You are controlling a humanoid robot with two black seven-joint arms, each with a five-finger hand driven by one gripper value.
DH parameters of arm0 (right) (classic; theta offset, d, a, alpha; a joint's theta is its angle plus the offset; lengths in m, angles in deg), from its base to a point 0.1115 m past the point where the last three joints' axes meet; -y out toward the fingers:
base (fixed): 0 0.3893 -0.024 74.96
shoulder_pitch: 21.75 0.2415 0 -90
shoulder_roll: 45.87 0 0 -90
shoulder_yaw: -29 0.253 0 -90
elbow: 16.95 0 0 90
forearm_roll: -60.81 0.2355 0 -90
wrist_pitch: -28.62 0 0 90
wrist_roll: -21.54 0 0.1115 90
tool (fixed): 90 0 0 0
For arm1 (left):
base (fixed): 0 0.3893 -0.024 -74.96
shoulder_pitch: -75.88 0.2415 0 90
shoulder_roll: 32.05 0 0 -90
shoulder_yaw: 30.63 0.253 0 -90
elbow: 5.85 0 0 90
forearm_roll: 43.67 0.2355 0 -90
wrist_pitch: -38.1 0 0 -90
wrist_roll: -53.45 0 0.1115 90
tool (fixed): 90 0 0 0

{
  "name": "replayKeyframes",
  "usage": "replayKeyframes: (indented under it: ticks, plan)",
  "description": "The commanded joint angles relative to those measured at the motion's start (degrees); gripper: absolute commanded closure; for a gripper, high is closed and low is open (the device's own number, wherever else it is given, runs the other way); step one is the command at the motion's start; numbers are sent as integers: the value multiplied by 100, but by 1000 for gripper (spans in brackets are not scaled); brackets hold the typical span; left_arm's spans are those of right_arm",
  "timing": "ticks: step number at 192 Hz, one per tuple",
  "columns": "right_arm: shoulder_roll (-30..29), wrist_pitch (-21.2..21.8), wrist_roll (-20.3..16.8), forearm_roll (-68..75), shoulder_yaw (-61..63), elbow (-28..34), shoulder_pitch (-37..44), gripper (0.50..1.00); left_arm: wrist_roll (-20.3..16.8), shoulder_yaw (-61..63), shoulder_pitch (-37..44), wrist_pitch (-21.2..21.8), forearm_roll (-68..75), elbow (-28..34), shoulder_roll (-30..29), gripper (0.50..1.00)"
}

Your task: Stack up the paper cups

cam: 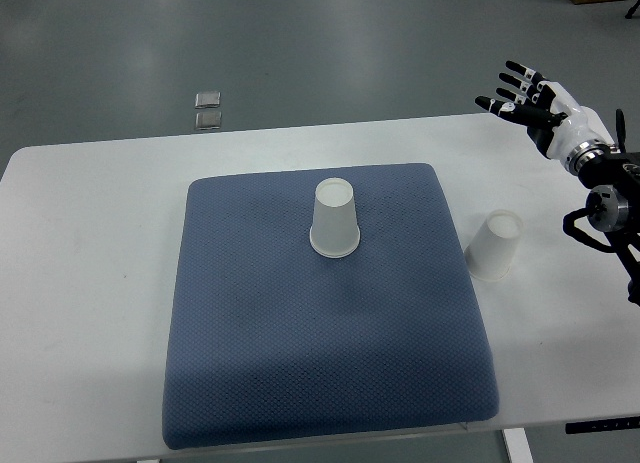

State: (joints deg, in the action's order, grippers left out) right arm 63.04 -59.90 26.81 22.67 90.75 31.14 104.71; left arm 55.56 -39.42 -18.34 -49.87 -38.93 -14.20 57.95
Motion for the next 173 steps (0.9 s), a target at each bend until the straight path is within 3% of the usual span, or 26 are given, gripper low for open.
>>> replayKeyframes:
  ticks: [1,76,133,154,173]
  plan:
    - [69,19,0,0,20,-2,-7,583,0,0,0,0,1,0,0,500]
    - [148,-16,18,0,47,16,2,583,0,0,0,0,1,0,0,500]
    - [578,151,141,0,-6,517,-59,583,0,0,0,0,1,0,0,500]
    - [807,485,211,-141,-76,728,-86,585,0,0,0,0,1,0,0,500]
    - [1238,1126,422,-448,-305,798,-59,587,0,0,0,0,1,0,0,500]
